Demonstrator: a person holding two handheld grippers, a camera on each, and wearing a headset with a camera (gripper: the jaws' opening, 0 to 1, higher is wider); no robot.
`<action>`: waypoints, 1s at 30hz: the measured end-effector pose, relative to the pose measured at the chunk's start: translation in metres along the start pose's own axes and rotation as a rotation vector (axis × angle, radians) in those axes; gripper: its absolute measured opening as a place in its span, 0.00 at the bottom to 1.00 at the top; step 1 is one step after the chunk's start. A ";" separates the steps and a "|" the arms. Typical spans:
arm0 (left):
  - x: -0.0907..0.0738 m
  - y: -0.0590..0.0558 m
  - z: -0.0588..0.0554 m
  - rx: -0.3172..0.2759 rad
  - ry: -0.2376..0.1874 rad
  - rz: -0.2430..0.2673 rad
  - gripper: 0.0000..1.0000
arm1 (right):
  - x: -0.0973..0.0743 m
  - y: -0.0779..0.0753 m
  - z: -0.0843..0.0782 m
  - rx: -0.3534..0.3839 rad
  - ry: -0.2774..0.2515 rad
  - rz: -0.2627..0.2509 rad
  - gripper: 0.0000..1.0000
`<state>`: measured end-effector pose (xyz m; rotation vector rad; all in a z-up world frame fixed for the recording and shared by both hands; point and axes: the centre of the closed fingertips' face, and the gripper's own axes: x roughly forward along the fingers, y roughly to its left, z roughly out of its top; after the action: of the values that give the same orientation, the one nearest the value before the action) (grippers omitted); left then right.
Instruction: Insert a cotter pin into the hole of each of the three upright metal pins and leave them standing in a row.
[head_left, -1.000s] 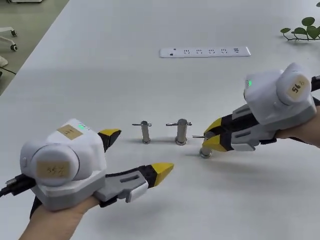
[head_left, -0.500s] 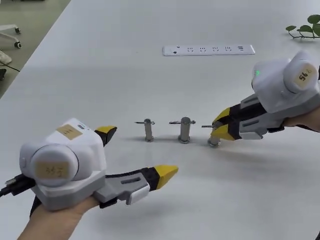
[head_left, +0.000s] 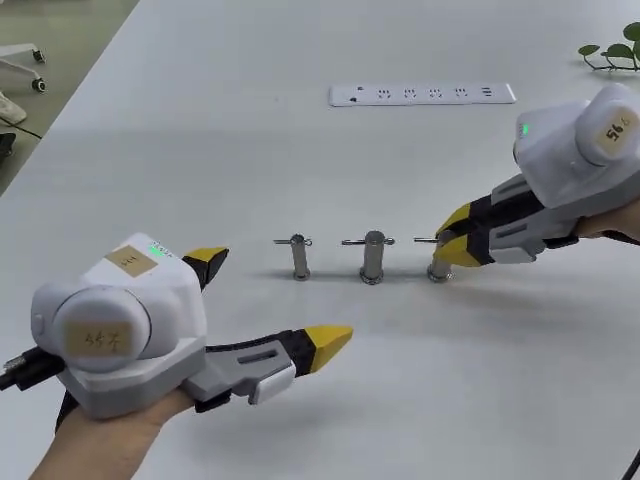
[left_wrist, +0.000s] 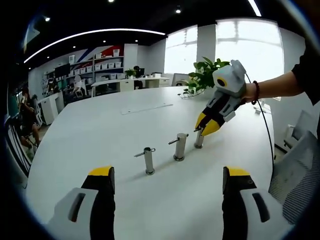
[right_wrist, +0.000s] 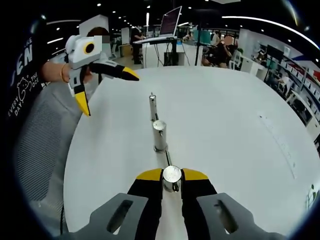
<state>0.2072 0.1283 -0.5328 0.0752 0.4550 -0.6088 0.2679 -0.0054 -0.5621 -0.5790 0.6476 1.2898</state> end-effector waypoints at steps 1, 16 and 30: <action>0.000 0.000 0.000 0.000 0.000 -0.001 0.89 | 0.000 -0.001 0.000 -0.001 0.000 0.002 0.08; 0.002 -0.004 0.000 -0.001 0.004 -0.018 0.92 | 0.001 -0.006 -0.003 0.020 -0.020 0.056 0.09; 0.001 -0.006 -0.001 0.003 0.010 -0.029 0.96 | 0.000 0.000 -0.002 0.043 -0.015 0.060 0.09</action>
<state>0.2044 0.1227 -0.5337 0.0749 0.4656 -0.6381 0.2675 -0.0063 -0.5634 -0.5171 0.6834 1.3321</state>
